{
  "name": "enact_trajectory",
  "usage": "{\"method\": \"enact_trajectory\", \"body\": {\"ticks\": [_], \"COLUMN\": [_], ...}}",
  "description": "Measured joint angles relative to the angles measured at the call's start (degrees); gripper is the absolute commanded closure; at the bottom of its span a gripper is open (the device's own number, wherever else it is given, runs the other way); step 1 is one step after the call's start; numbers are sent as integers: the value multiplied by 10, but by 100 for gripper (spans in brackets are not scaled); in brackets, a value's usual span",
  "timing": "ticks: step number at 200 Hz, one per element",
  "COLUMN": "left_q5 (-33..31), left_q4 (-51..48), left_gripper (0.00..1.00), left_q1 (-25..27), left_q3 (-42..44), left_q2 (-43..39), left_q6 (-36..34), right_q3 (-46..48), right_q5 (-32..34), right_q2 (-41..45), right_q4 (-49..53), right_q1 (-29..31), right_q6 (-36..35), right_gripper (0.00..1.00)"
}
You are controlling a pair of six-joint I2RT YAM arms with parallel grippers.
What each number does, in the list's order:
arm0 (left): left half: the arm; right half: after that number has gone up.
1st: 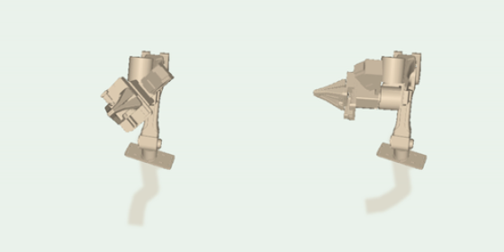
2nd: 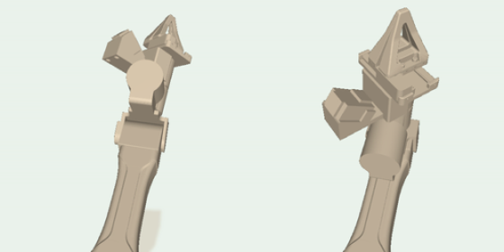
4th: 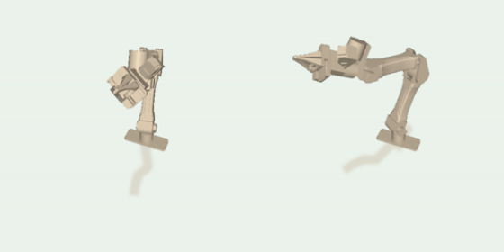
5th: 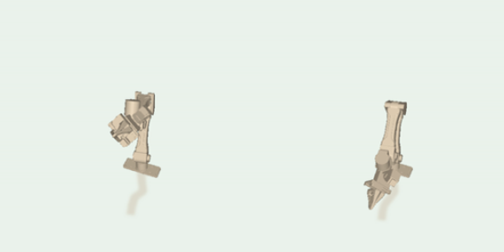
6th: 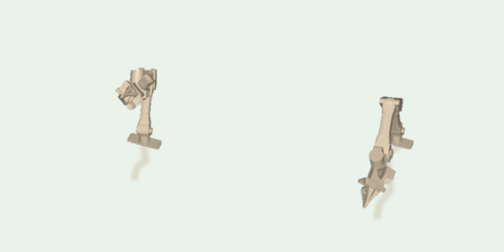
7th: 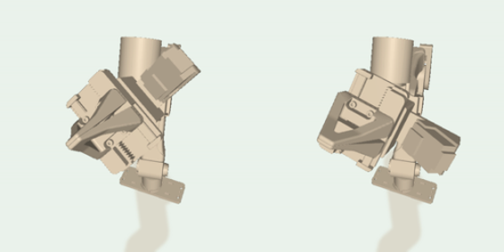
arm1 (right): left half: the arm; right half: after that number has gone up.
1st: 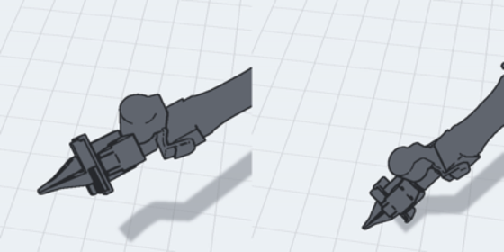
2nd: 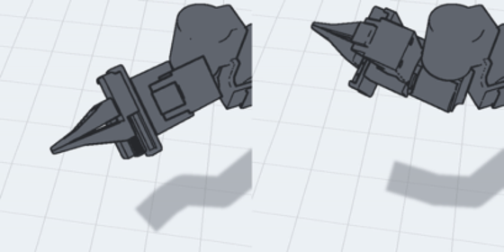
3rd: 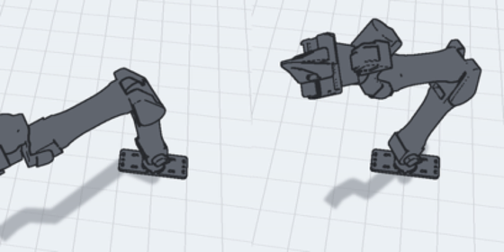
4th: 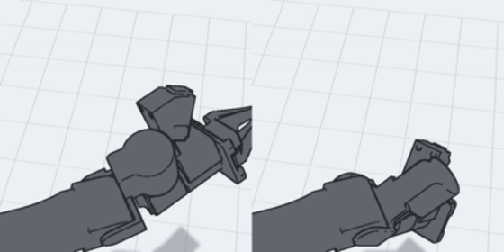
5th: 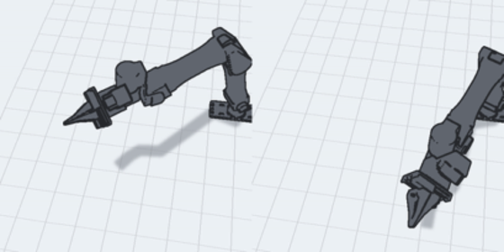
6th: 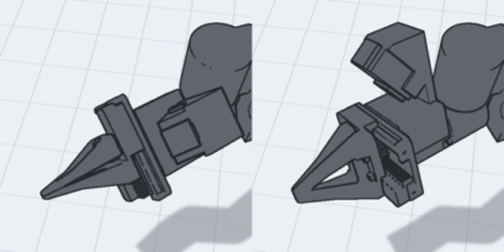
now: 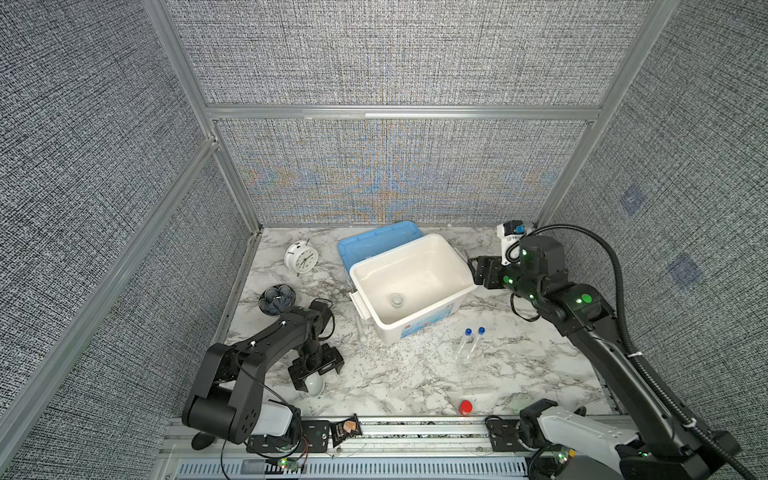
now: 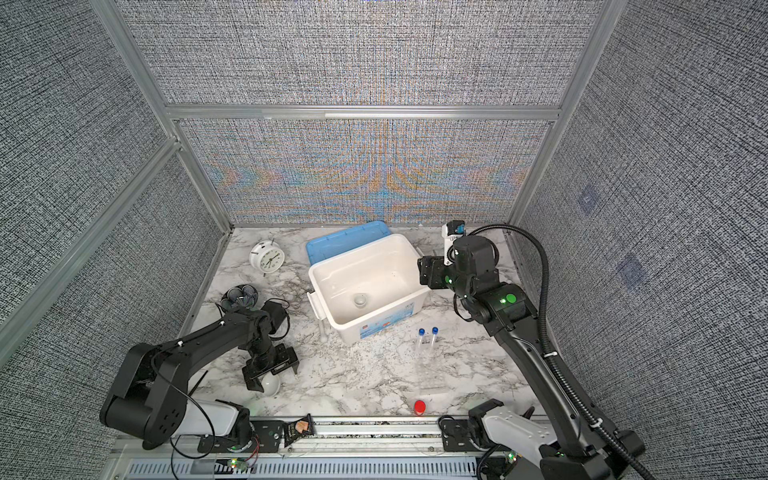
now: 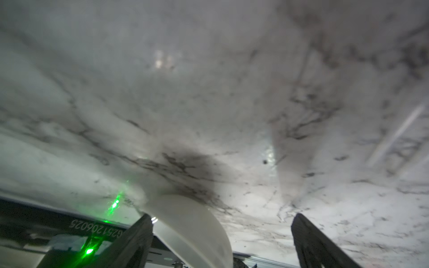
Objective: Organize the chemistry lab equipment
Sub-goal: 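Grasp the second white ceramic cup with the left gripper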
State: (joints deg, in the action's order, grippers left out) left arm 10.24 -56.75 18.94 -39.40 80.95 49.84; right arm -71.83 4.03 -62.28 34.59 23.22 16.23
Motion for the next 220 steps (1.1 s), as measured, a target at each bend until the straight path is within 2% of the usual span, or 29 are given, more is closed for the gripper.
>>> {"method": "enact_trajectory", "body": {"ticks": [55, 85, 147, 189, 220], "left_q5": [-24, -15, -28, -28, -30], "left_q4": [2, 6, -50, -35, -6], "left_gripper": [9, 7, 5, 9, 17], "left_q1": [0, 0, 1, 2, 2], "left_q3": [-11, 5, -10, 12, 26], "left_q2": [-21, -29, -112, -61, -47], "left_q6": [16, 30, 58, 64, 68], "right_q3": [0, 0, 7, 7, 7], "right_q5": [-1, -9, -19, -35, -43], "right_q2": [-2, -1, 5, 2, 4], "right_q4": [0, 0, 0, -6, -6], "right_q1": [0, 0, 0, 0, 0], "right_q6": [0, 0, 2, 4, 6], "right_gripper": [20, 20, 20, 20, 20]}}
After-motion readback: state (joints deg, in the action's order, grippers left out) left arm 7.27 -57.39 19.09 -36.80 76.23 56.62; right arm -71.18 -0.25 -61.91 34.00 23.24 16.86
